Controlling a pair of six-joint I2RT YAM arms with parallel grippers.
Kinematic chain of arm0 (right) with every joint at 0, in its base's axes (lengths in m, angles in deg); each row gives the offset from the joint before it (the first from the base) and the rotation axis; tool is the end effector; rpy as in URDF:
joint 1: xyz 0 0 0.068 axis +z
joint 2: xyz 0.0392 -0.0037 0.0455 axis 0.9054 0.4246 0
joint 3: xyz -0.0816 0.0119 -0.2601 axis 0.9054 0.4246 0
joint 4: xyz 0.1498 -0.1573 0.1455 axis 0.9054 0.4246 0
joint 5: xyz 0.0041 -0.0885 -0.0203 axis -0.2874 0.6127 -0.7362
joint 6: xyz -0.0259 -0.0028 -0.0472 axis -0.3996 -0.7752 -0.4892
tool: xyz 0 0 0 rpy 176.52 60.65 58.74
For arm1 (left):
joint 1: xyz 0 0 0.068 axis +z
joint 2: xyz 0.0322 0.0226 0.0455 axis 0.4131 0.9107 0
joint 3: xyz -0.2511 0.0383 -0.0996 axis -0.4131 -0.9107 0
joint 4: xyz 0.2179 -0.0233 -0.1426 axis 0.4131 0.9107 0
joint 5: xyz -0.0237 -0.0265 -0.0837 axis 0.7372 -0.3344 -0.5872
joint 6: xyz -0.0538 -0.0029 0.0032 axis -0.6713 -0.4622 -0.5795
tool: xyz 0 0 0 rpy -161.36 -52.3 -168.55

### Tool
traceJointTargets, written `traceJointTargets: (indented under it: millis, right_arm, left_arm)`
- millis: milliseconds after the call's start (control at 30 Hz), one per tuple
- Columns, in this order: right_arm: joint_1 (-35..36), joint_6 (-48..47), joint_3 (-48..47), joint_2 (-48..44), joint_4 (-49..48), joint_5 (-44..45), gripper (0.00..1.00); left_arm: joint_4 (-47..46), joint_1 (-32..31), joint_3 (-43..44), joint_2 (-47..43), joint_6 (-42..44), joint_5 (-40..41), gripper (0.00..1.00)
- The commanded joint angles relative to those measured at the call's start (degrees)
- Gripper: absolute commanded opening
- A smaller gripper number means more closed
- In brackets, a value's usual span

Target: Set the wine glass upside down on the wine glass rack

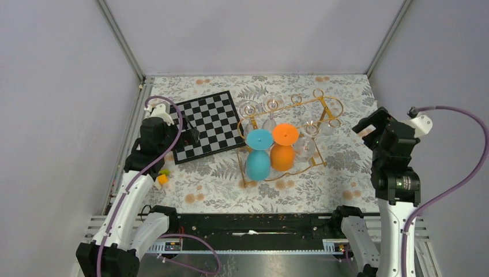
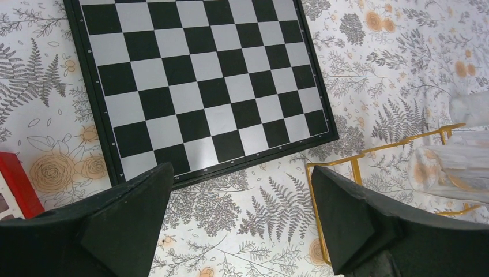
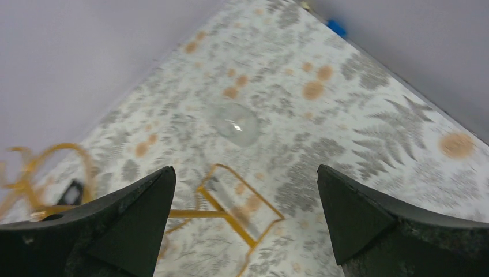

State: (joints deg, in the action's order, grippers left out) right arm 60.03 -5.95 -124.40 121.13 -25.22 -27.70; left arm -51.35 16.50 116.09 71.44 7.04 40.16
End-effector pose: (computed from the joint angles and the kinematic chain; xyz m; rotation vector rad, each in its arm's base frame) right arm 0.1219 -0.0202 0.4175 0.7031 1.6650 0.0390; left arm 0.1887 -0.0289 0.3036 -0.2343 2.1045 -0.3990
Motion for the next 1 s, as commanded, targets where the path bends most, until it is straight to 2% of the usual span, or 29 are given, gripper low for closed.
traceJointTargets:
  millis: [0,200,267,400,500,667,733,800,833,867,967]
  right_arm:
    - [-0.6,1.12,9.67,-4.04,-0.02,13.72,1.0]
    - [-0.7,0.81,29.44,-15.29,-5.67,14.96,1.0]
    - [-0.7,-2.08,36.53,-17.97,-11.24,13.07,1.0]
    - [-0.65,-8.66,44.7,-19.06,-21.58,7.28,1.0]
    - [-0.7,-11.81,49.9,-16.65,-32.98,2.51,0.97]
    - [-0.68,-17.48,59.26,-9.49,-60.7,-3.35,0.9]
    - [-0.65,-21.18,62.32,-6.16,-70.56,-4.99,0.91]
    - [-0.62,-24.99,63.82,-1.99,-76.64,-6.83,0.94]
    - [-0.61,-25.68,64.47,0.18,-79.21,-6.88,0.95]
    - [-0.59,-25.3,65.07,2.4,-83.21,-6.58,0.97]
    - [-0.61,-26.52,64.06,7.17,-87.01,-10.28,1.0]
  left_arm:
    - [-6.29,1.23,-1.79,0.34,0.18,1.26,0.99]
    - [-13.96,1.66,-6.82,-2.35,4.28,6.67,0.99]
    - [-18.61,1.66,-9.7,-3.86,5.39,8.34,0.99]
    - [-25.84,1.66,-14.51,-5.37,7.92,11.85,0.99]
    - [-34.82,1.68,-19.89,-5.39,10.29,14.07,0.99]
    - [-50.16,1.66,-29.73,-1.34,10.9,21.11,0.99]
    - [-55.81,1.66,-32.2,1.61,12.05,22.71,0.99]
    - [-65.51,1.66,-35.63,6.03,14.13,22.9,0.99]
    - [-66.84,1.66,-35.17,7.21,14.47,22.87,0.99]
    - [-67.87,1.66,-35.05,8.73,15.99,21.37,0.99]
    - [-81.67,1.66,-35.75,14.79,19.82,16.51,0.99]
